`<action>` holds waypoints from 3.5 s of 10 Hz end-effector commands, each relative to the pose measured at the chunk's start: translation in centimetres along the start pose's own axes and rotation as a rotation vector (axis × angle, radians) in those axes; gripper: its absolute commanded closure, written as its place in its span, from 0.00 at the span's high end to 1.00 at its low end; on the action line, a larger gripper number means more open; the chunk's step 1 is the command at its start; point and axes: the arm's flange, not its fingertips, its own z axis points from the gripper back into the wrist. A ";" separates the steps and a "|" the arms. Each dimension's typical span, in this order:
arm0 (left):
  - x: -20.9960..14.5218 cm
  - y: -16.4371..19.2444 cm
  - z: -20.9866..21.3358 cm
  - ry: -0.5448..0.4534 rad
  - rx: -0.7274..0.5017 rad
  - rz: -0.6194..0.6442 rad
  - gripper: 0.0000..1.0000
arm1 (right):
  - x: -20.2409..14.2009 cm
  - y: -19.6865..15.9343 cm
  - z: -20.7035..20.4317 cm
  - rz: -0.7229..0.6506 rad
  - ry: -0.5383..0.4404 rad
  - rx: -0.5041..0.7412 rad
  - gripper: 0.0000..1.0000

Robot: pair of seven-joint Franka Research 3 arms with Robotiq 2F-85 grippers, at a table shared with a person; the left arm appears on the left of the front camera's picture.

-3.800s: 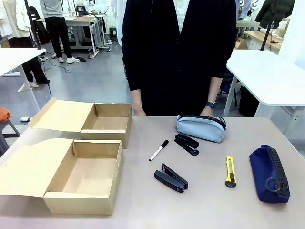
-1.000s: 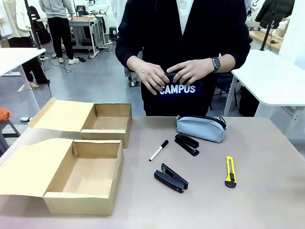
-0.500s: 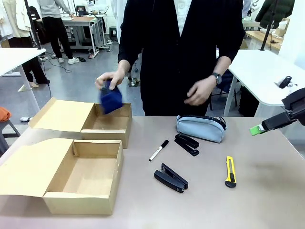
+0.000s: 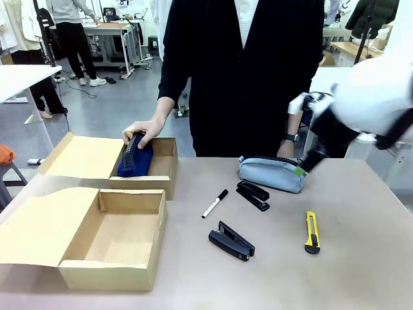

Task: Place items inside the box.
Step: Pick up a Pencil pouch or Stapler and place it inside the Mailer Box closest to the robot.

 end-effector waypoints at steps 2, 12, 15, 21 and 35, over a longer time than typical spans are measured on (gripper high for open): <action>0.0 -0.1 0.0 -0.012 -0.022 -0.021 1.00 | 6.1 -5.4 -5.5 0.043 0.146 -0.143 1.00; 0.0 -0.1 0.0 -0.012 -0.022 -0.021 1.00 | 3.7 -10.0 -15.8 0.024 0.199 0.138 1.00; 0.0 -0.1 0.0 -0.012 -0.022 -0.021 1.00 | 3.4 -9.8 -15.6 0.022 0.213 0.166 0.40; 0.0 -0.1 0.0 -0.012 -0.022 -0.021 1.00 | 2.6 -9.6 -14.4 0.032 0.227 0.188 0.00; 0.0 -0.1 0.0 -0.012 -0.022 -0.021 1.00 | -12.2 1.0 6.7 -0.772 0.229 0.162 0.00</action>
